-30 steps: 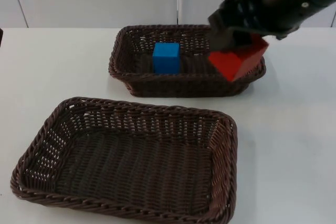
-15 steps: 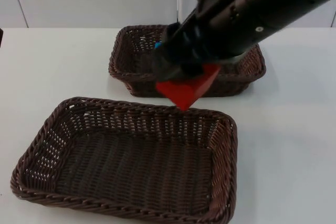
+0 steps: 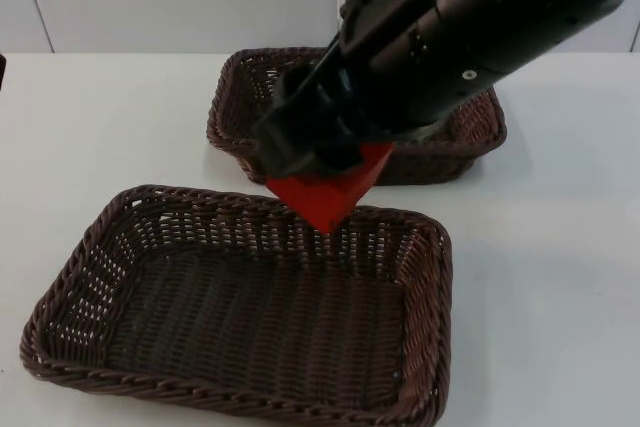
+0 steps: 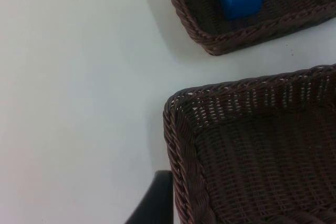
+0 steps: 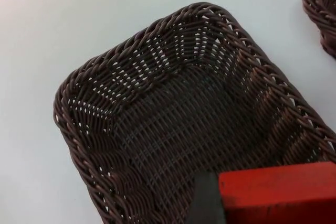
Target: Pick up one cube with the left hand and place it into the upper basket. Pick up one cube with the right hand and place it into the lower basket.
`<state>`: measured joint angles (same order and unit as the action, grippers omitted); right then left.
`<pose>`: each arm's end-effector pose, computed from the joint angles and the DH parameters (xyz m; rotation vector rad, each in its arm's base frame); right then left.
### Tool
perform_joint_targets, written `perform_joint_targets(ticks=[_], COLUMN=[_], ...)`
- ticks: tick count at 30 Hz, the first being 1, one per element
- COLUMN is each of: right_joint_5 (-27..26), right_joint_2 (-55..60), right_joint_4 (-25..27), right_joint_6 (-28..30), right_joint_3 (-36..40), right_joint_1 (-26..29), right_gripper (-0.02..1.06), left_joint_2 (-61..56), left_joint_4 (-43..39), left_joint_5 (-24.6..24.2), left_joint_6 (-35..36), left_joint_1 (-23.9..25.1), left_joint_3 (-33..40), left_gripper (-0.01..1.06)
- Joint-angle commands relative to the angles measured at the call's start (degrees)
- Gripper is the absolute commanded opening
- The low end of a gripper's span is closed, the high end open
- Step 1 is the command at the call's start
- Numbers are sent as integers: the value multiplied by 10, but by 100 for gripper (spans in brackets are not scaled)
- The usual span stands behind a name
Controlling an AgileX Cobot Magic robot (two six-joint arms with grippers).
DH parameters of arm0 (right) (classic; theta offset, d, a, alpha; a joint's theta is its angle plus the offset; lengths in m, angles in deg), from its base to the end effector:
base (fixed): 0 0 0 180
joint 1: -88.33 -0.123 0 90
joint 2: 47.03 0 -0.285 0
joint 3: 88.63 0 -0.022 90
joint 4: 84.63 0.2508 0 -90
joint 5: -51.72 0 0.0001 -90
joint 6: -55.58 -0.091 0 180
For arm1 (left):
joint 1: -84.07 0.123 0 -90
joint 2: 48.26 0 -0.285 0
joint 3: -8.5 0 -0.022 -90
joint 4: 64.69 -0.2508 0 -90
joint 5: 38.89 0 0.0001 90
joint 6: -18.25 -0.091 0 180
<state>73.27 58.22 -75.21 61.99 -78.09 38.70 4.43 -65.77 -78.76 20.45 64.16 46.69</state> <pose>0.2369 0.2871 0.2421 -1.0084 2.2322 0.4883 0.1388 -0.0491 0.3084 0.3624 2.2595 -0.1801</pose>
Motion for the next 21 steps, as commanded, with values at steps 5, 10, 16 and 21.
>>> perform_joint_targets(ticks=[5, 10, 16, 21], right_joint_5=[-2, -2, -14, -53], right_joint_2=[-7, -7, 17, 56], right_joint_4=[-2, -2, -1, -1], right_joint_6=[5, 5, 5, 4], right_joint_3=[-1, -1, -1, -1], right_joint_1=[-4, -4, -4, -4], right_gripper=[0, 0, 0, 0], left_joint_2=[-3, -3, -3, -3], left_joint_4=[6, 6, 6, 6], left_joint_5=[3, 3, 3, 3], left_joint_6=[3, 3, 3, 3], left_joint_1=[0, 0, 0, 0], left_joint_3=[1, 1, 1, 1], left_gripper=[90, 90, 90, 90])
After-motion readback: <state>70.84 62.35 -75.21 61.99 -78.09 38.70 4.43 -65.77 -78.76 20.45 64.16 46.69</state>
